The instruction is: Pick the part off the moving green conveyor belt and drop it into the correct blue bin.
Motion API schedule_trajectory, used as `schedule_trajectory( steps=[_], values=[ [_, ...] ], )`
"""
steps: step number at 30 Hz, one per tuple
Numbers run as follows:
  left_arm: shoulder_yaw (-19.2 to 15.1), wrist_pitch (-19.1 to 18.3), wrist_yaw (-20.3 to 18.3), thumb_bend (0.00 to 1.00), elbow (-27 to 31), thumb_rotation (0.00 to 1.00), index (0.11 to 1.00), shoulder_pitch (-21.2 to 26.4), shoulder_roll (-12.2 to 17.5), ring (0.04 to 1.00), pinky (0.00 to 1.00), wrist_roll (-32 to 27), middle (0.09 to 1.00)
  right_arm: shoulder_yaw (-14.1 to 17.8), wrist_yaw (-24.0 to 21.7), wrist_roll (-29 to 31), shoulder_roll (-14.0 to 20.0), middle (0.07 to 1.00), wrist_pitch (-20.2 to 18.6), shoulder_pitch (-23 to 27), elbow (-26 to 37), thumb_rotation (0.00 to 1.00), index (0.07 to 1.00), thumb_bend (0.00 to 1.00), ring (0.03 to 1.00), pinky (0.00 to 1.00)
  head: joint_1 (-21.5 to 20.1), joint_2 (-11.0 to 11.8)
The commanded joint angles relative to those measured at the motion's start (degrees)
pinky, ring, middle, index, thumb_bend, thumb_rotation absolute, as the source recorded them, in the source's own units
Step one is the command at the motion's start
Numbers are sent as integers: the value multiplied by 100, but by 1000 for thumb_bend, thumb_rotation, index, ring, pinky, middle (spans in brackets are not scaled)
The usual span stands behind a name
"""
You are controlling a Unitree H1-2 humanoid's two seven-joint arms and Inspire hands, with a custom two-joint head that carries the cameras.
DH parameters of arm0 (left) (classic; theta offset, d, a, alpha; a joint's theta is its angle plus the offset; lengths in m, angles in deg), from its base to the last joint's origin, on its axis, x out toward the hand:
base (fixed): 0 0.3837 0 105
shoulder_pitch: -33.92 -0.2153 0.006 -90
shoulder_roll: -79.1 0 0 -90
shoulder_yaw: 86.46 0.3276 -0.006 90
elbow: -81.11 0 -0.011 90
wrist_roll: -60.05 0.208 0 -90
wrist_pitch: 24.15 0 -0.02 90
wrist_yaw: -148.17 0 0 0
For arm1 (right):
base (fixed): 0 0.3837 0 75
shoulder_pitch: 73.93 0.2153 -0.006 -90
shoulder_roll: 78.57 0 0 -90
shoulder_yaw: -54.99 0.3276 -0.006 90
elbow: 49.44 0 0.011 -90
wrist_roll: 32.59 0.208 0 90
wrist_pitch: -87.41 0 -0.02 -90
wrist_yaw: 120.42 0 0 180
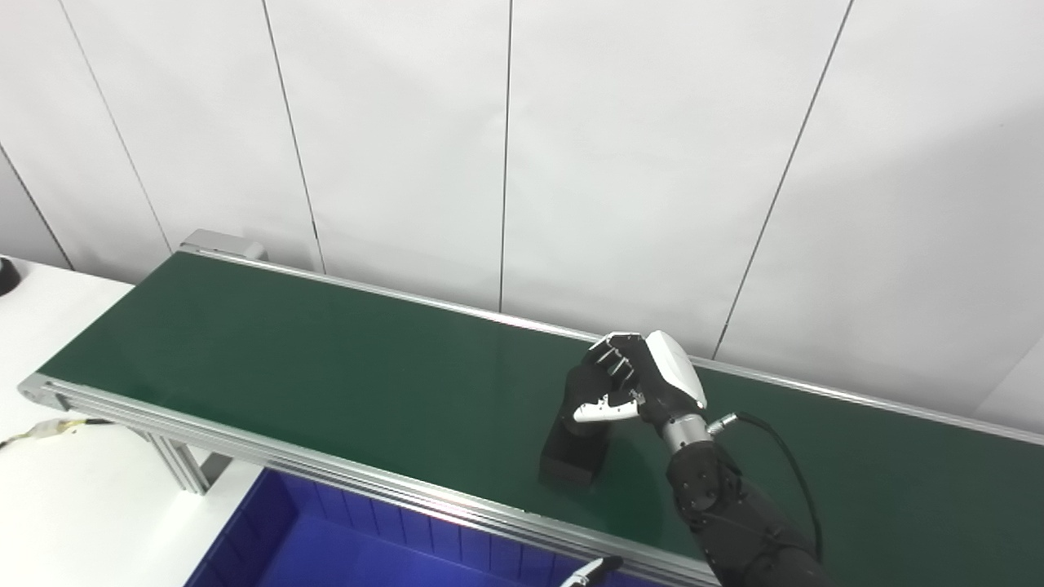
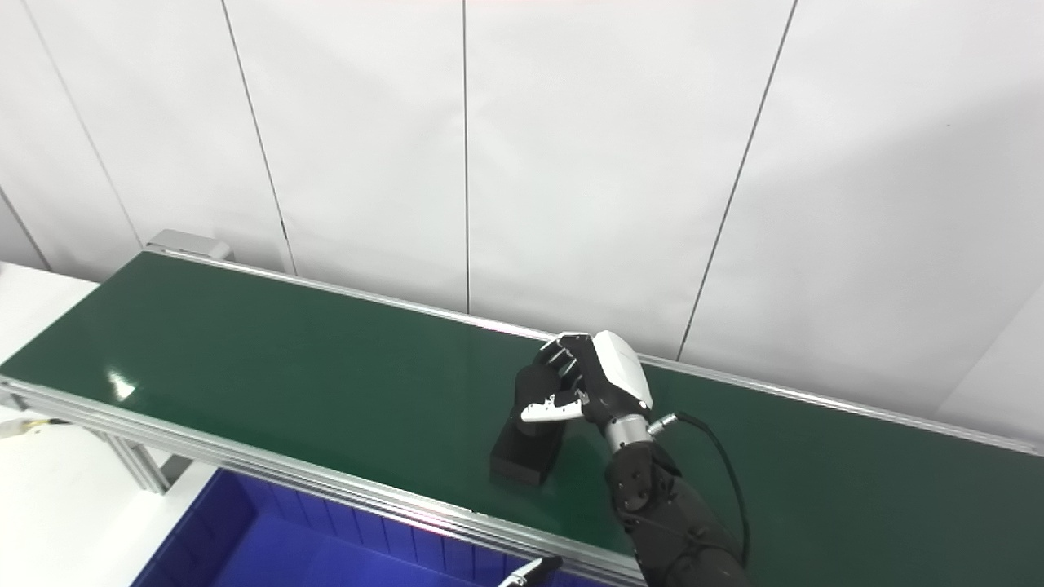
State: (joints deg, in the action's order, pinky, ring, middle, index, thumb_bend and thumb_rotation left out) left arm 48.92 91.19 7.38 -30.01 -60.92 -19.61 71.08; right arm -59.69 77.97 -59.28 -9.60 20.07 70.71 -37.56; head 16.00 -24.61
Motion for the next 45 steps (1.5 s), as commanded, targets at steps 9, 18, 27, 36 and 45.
schedule_trajectory(
  steps=[9,18,27,36,45],
  values=[
    [14,159,24,881,137,828,882,-1,-15,903,886,103,916,-14,-194,-14,118,476,8,187,35,0,536,514,379,318,-42,-2],
    [-48,159,-15,878,74,850,894,44,-9,916,904,74,921,90,-325,149,474,489,421,-142,1069,0,511,518,408,383,-586,-82],
    [-102,159,-97,859,164,893,935,81,56,963,969,-93,948,409,-915,275,1067,454,251,-1042,3289,0,522,519,416,443,-1593,-386],
    [-409,159,-391,885,591,997,994,-118,269,1000,1000,-256,999,721,-972,140,1328,471,44,-1653,4090,0,528,516,400,318,-2900,-600],
    [-1207,157,-1529,840,1516,1000,1000,-587,329,1000,1000,-831,1000,1013,-1072,-3,1531,476,-482,-2172,4723,0,532,515,386,307,-3998,-1542]
  ],
)
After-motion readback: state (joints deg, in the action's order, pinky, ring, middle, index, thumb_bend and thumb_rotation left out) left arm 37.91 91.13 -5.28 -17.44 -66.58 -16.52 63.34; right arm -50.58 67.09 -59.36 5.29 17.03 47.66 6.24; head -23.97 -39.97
